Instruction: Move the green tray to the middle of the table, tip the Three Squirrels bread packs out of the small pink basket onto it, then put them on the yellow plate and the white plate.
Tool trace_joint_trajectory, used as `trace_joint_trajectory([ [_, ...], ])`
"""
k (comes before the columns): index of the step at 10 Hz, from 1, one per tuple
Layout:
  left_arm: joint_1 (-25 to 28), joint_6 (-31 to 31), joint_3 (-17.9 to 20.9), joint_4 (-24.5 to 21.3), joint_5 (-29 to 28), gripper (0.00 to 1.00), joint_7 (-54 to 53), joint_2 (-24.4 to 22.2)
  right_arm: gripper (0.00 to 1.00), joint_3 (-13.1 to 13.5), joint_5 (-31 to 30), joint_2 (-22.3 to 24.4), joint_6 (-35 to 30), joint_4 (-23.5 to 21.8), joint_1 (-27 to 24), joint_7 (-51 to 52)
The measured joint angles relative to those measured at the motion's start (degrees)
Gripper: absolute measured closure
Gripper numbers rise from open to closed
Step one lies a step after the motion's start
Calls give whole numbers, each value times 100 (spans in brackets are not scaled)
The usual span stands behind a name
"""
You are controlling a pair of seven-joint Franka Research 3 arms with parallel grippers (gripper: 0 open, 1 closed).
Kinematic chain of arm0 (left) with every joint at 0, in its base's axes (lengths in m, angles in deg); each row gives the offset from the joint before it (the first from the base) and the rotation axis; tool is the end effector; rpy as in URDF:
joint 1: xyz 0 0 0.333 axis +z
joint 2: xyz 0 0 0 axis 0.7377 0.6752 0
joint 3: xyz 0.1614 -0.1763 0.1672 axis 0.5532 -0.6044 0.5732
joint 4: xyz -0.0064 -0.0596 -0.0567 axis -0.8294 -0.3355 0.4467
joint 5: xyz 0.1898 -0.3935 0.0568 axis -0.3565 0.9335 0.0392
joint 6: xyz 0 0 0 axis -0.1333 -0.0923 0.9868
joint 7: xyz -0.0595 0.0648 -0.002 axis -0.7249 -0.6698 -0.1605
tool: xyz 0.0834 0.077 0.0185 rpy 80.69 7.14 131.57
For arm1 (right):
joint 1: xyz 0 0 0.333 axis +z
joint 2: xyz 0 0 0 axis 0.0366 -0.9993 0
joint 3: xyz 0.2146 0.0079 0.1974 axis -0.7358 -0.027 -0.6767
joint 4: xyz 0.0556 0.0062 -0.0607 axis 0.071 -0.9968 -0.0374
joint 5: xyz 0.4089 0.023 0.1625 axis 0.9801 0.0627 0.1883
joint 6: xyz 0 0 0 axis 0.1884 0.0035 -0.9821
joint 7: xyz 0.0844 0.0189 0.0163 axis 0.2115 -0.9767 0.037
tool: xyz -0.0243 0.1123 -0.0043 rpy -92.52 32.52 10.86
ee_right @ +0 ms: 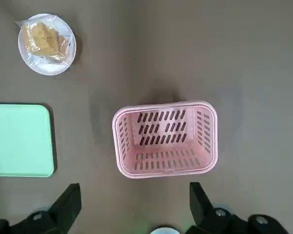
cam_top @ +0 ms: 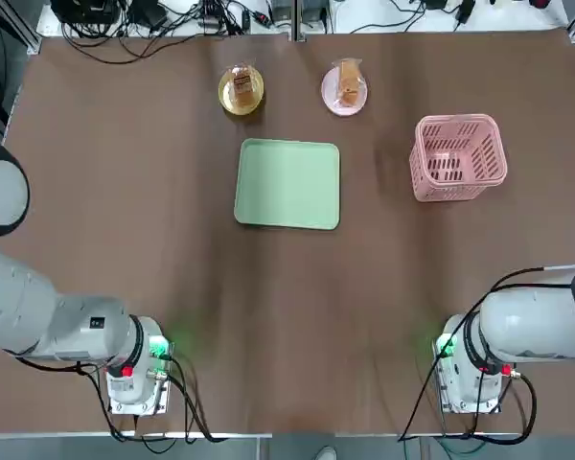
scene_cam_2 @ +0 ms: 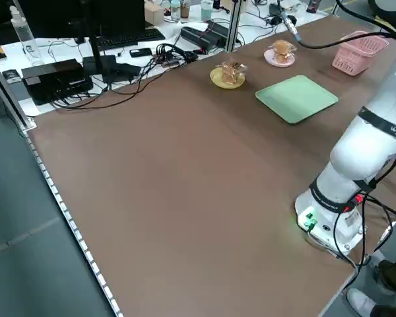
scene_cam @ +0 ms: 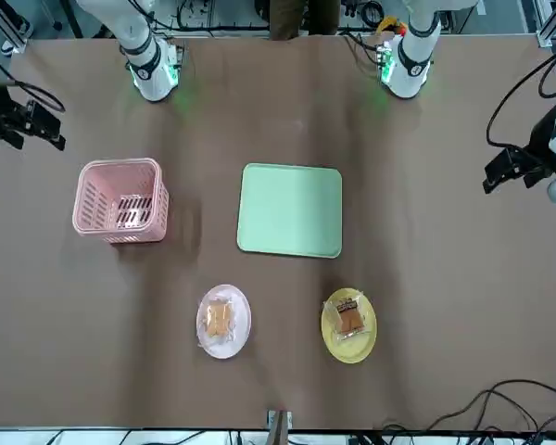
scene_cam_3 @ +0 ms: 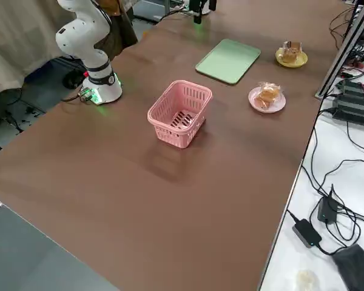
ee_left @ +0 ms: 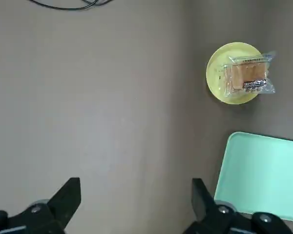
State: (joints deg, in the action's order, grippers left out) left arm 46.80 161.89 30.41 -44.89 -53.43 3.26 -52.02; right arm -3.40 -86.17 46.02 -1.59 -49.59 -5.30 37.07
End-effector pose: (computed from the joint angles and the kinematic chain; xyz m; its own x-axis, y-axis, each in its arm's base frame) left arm 0.6246 -0.0377 0.5914 0.9930 0.1030 0.0581 0.1015 -0.9944 0.0287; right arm 0.5891 0.0338 0.6396 0.9972 -0.0490 -0.0566 -0.0500 -0.9986 -0.0168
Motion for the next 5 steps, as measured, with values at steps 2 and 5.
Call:
trace_joint_trajectory([
  [2,0,0,5,0,0,0,0,35,1,10,0,2,207,-158,1,2],
  [5,0,0,5,-1,0,0,0,51,1,8,0,17,224,-186,14,2],
])
